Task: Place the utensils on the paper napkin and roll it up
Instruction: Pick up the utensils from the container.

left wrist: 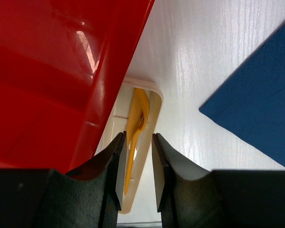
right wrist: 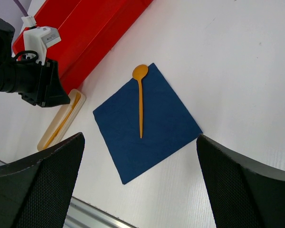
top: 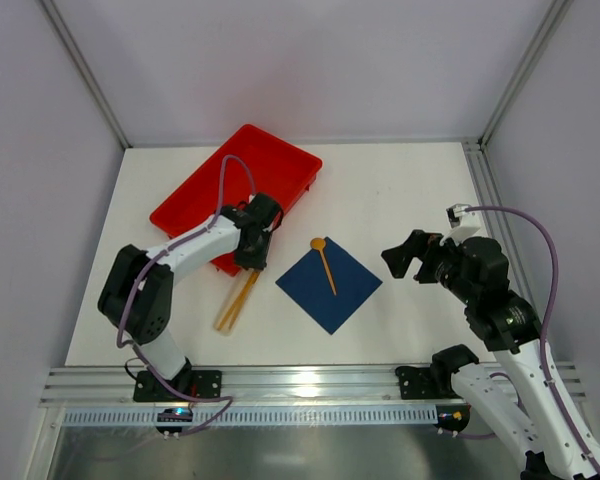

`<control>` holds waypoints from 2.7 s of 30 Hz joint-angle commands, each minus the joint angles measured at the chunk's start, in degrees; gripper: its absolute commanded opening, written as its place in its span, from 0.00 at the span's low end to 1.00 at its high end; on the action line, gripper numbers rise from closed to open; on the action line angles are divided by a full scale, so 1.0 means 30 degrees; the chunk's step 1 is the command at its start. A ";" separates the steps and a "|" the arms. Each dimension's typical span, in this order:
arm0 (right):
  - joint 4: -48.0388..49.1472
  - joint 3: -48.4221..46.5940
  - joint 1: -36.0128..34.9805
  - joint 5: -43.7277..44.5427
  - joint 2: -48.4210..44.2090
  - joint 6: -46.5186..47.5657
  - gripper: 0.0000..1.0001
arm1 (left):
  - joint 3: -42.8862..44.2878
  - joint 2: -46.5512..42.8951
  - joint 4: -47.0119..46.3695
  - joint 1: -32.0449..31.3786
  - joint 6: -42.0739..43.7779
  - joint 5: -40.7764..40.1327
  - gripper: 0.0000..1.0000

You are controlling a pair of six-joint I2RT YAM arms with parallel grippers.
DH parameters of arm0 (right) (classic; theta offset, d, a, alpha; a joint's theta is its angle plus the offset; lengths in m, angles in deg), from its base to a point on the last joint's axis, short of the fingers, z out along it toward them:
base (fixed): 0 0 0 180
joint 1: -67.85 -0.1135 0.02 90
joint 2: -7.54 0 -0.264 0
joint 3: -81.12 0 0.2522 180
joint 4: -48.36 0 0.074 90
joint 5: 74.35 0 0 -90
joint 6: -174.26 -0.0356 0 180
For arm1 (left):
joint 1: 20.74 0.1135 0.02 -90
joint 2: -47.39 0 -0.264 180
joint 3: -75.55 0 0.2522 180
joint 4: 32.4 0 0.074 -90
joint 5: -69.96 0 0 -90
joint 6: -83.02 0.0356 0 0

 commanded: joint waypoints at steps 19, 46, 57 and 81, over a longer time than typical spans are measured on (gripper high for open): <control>0.0272 -0.0143 0.0037 0.0256 -0.0275 0.0423 1.00 | -0.0248 0.1426 -0.1811 -0.0005 0.0799 0.0309 0.27; 0.0243 -0.0172 0.0037 0.0315 -0.0245 0.0481 1.00 | -0.0307 0.1807 -0.1929 -0.0005 0.1356 0.0074 0.11; 0.0097 -0.0494 0.0037 0.0226 -0.0070 0.0452 1.00 | 0.0395 0.1339 -0.1022 -0.0004 0.1327 0.0015 0.00; 0.0038 -0.0523 0.0037 0.0169 -0.0070 0.0277 1.00 | 0.3588 -0.1442 0.1850 -0.0005 -0.1659 0.1831 0.00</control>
